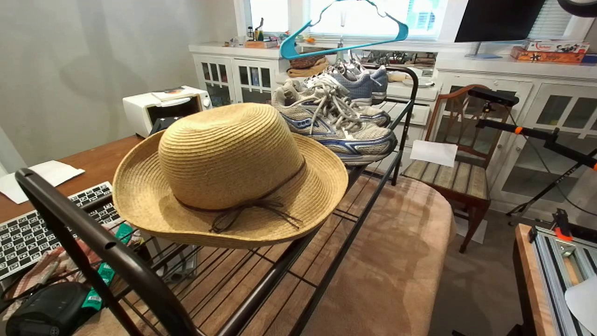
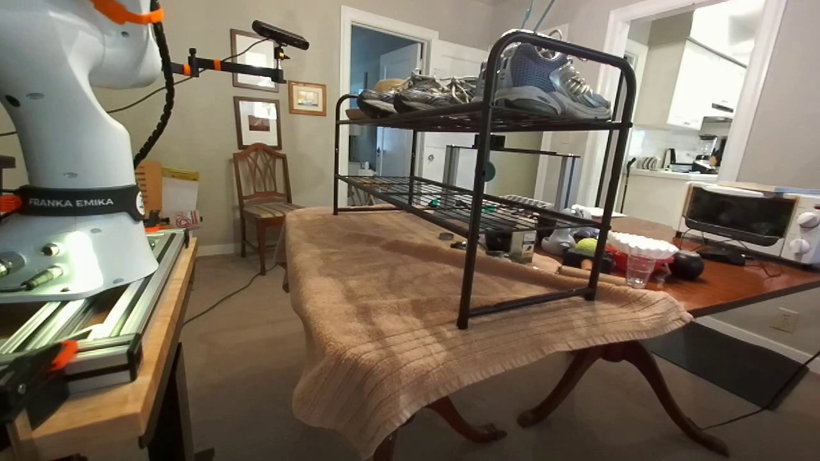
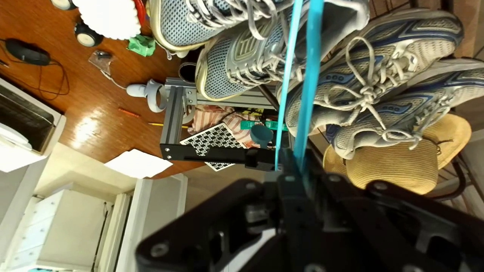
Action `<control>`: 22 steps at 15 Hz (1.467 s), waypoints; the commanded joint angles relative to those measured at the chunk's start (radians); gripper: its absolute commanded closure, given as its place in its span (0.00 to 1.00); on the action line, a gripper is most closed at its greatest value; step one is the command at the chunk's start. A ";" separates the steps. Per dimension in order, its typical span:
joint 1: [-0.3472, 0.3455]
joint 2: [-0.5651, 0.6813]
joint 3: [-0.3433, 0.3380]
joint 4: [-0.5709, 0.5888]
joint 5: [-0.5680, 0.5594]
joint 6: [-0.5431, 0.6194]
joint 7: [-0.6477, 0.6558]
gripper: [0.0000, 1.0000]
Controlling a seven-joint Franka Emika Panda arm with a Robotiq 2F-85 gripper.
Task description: Hang the hanger to the right side of the shoe rack
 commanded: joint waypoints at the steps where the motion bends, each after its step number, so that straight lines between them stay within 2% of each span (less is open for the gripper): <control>1: -0.037 0.065 0.041 0.131 -0.018 -0.103 -0.001 0.98; 6: -0.014 0.042 0.003 0.120 -0.078 -0.214 -0.039 0.98; 13: 0.006 0.037 -0.014 0.103 -0.231 -0.258 -0.093 0.98; 19: -0.008 0.028 -0.012 0.091 -0.238 -0.321 -0.085 0.98; 22: -0.023 0.011 -0.014 0.080 -0.202 -0.272 -0.033 0.98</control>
